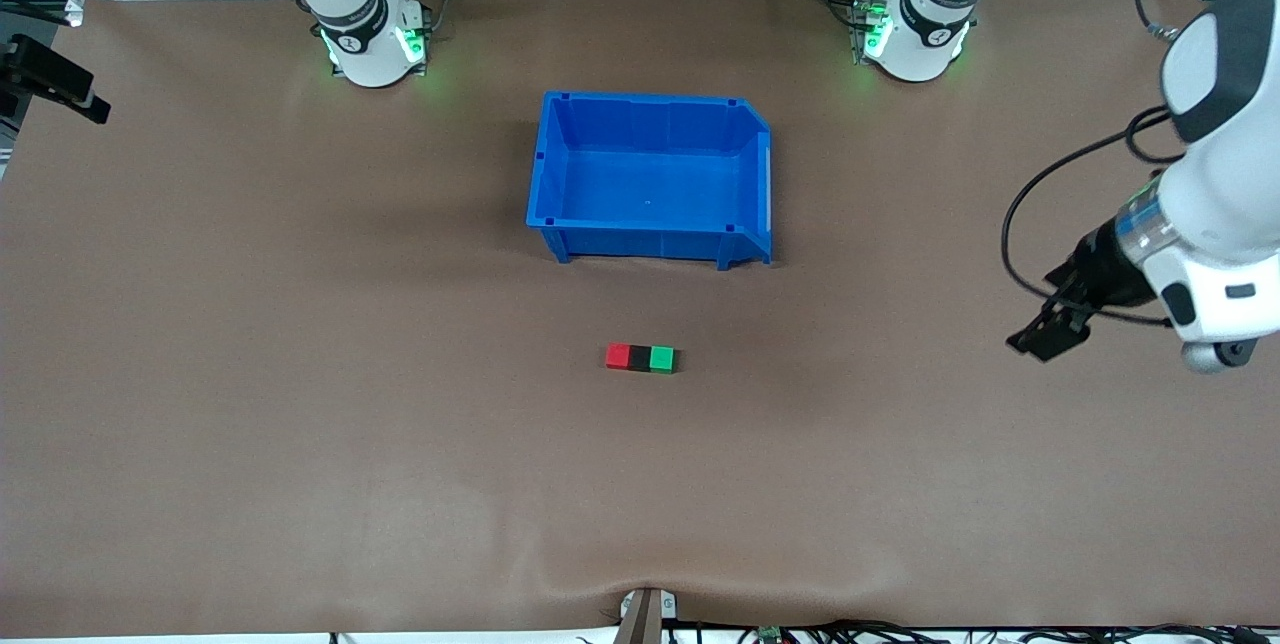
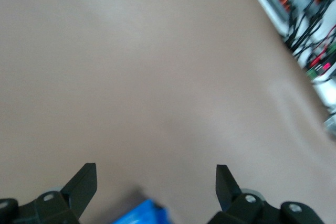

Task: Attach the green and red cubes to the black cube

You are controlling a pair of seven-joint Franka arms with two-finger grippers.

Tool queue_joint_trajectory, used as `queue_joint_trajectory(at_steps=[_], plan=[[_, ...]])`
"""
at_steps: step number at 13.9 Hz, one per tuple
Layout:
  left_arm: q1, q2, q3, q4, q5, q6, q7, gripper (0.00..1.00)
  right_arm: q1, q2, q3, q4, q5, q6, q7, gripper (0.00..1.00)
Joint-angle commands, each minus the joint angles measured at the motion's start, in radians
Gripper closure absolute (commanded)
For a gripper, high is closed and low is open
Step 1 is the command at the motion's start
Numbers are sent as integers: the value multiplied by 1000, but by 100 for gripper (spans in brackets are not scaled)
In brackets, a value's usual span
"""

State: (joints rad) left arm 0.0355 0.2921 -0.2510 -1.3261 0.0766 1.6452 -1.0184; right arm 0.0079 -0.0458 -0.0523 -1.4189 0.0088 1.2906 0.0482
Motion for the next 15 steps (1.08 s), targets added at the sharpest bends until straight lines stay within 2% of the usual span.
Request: queue_joint_trajectory(at_steps=[1, 3, 5, 8, 10, 13, 15], plan=[[-86, -181, 132, -189, -35, -18, 192, 0, -14, -31, 19, -34, -24, 16, -16, 0], [-88, -284, 185, -295, -69, -13, 375, 0, -14, -31, 16, -35, -23, 16, -18, 0], [-79, -338, 240, -324, -104, -22, 562, 0, -14, -31, 16, -35, -21, 19, -18, 0], [-68, -344, 249, -311, -101, -102, 789, 0, -14, -32, 16, -37, -15, 22, -17, 0], [-65, -343, 253, -301, -84, -102, 929, 0, -11, -32, 16, -37, -16, 32, -18, 0], [-74, -341, 240, -286, 3, -104, 1107, 0, -12, -32, 12, -38, -15, 38, -18, 0], [-82, -334, 230, -251, 6, -128, 1159, 0, -12, -34, 12, -58, -13, 64, -18, 0]])
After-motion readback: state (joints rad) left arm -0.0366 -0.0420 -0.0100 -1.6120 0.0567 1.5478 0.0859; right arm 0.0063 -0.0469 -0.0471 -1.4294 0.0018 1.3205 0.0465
